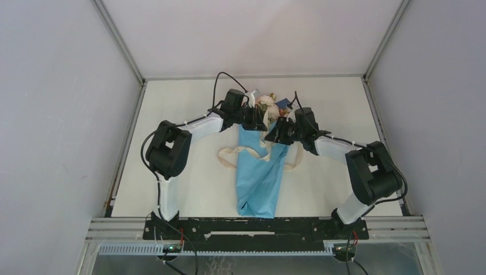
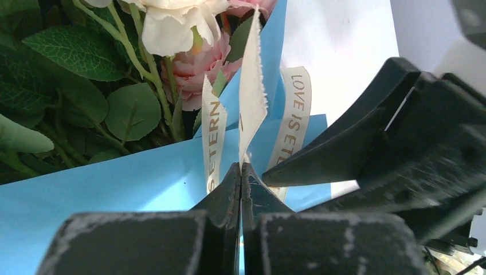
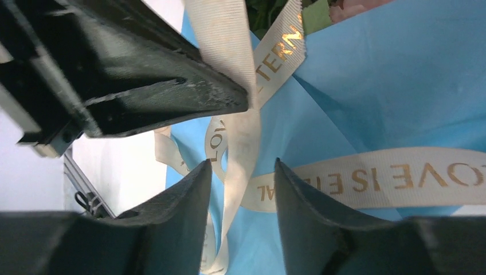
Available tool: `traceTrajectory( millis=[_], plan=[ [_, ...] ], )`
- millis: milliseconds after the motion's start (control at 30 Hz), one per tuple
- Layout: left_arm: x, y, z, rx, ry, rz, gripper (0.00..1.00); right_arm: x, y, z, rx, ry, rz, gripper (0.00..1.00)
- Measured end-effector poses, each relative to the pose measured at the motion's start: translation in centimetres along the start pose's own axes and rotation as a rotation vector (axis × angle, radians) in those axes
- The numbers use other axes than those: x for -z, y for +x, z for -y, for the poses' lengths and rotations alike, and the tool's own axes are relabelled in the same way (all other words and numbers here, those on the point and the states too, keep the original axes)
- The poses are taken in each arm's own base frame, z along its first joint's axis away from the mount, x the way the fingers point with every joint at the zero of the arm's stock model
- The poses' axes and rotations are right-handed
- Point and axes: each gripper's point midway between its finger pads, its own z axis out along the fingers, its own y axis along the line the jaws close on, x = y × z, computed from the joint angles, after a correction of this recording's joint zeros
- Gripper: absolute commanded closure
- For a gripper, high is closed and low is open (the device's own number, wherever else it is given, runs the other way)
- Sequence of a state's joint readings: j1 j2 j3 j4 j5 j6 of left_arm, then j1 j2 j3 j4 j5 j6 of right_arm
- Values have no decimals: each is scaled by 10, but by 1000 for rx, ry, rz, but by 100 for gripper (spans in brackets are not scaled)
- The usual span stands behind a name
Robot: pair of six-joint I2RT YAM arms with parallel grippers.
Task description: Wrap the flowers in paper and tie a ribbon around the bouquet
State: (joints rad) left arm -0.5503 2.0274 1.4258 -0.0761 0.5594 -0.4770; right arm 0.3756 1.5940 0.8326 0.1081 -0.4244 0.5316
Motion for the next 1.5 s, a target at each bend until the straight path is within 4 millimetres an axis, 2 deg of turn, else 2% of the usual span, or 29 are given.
traceTrajectory(
  millis=[100, 167, 267, 333, 367, 500, 567, 667, 733, 833, 900, 967, 1100, 1167, 1233, 1367, 1400, 1500],
  plan=[
    [0, 0, 0, -8, 0, 0, 99, -10, 7, 5, -21, -8, -29, 90],
    [0, -1, 0, -15, 1, 1, 89, -16, 13, 10, -42, -2, -52, 100],
    [0, -1, -1, -43, 1, 0, 58, -19, 14, 17, -77, 5, -66, 100],
    [2, 0, -2, -84, -4, -12, 44, -18, 13, 19, -93, 3, -65, 100],
    [3, 0, -3, -116, -8, -21, 40, -17, 10, 20, -102, 3, -60, 100],
    [22, 0, -1, -346, -27, -63, 30, -11, -1, 29, -147, 2, -41, 100],
    [39, -2, 11, -555, -12, -102, 25, -11, -5, 30, -167, -7, -36, 100],
    [52, -1, 36, -872, 39, -167, 21, -13, -8, 31, -195, -21, -33, 100],
    [53, 16, 50, -1074, 89, -232, 19, -16, -6, 30, -215, -31, -43, 100],
    [46, 48, 56, -1238, 163, -343, 17, -17, -4, 30, -237, -32, -50, 100],
    [40, 67, 50, -1289, 205, -415, 16, -17, -5, 30, -241, -33, -48, 100],
    [34, 80, 34, -1310, 225, -480, 15, -16, -6, 31, -246, -32, -44, 100],
    [26, 88, 7, -1332, 210, -546, 17, -16, -8, 32, -253, -31, -38, 100],
    [24, 84, 1, -1352, 185, -545, 23, -16, -9, 32, -257, -31, -37, 100],
    [21, 78, -3, -1371, 152, -535, 39, -16, -9, 32, -261, -31, -36, 100],
    [17, 69, -9, -1406, 97, -523, 91, -16, -10, 32, -264, -34, -32, 100],
    [17, 70, -11, -1405, 90, -526, 99, -16, -11, 32, -263, -35, -30, 100],
    [19, 81, -22, -1415, 78, -559, 100, -22, -12, 33, -263, -34, -35, 100]
  ],
)
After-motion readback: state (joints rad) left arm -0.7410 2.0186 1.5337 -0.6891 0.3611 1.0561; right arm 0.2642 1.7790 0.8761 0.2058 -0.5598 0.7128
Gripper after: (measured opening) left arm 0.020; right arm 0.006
